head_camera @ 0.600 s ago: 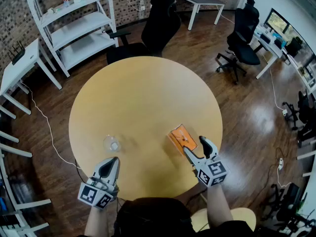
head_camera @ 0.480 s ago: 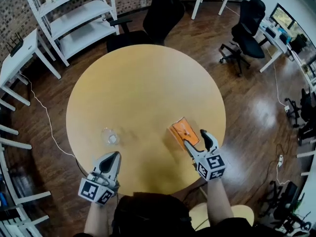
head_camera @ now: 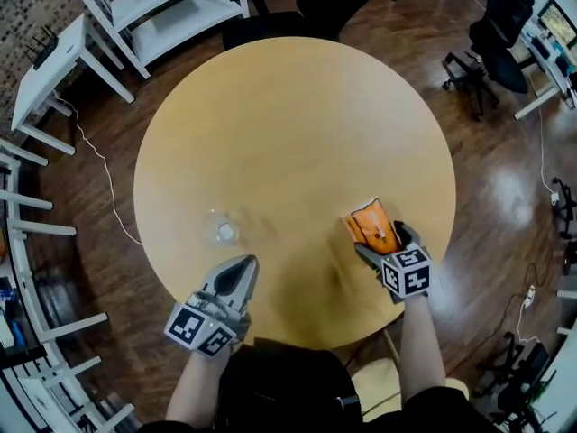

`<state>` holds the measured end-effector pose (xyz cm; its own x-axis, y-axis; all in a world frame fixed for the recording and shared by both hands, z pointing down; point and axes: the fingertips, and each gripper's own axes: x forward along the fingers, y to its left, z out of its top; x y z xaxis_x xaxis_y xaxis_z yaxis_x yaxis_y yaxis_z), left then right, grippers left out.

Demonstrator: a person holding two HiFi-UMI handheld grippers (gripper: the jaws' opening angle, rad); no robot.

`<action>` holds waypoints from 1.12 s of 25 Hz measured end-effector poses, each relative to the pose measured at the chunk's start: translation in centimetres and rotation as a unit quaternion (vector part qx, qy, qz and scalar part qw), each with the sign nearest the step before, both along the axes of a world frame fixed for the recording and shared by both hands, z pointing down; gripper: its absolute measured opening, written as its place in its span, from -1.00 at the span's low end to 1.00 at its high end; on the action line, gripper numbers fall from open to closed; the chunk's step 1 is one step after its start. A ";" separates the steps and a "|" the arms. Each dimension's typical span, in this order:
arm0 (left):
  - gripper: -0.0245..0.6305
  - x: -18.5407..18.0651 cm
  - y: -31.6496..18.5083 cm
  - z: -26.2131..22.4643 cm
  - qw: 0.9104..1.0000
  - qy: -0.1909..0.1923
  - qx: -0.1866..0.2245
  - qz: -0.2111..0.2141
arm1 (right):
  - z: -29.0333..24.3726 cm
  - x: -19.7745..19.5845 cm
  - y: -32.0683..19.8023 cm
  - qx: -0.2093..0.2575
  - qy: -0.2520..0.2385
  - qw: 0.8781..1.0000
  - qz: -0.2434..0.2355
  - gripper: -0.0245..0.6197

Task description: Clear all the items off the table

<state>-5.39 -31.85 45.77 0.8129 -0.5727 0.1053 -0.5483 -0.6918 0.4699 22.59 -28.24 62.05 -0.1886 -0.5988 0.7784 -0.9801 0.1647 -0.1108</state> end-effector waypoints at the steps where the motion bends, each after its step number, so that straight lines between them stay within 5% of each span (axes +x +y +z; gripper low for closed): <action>1: -0.92 -0.3 0.0 0.3 1.000 0.000 -0.004 -0.003 | 0.9 0.0 -0.2 -0.010 0.007 1.000 -0.003 0.66; 11: -0.92 -2.4 1.2 2.4 0.999 -0.025 -0.030 -0.011 | 4.1 -0.5 0.1 -0.067 0.124 0.990 -0.025 0.54; 20: -0.92 -2.2 0.9 1.2 1.000 -0.017 -0.013 0.016 | 3.4 -2.2 0.7 -0.052 0.139 0.989 -0.004 0.38; 28: -0.92 -5.3 -0.5 -2.5 1.000 -0.005 0.025 0.010 | -3.9 -3.6 1.6 -0.003 0.153 0.988 0.025 0.38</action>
<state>-10.70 -32.39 43.29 0.8229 -0.5618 0.0849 -0.5392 -0.7250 0.4286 18.98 -26.66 58.12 0.0851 -0.5970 0.7977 -0.9749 0.1154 0.1903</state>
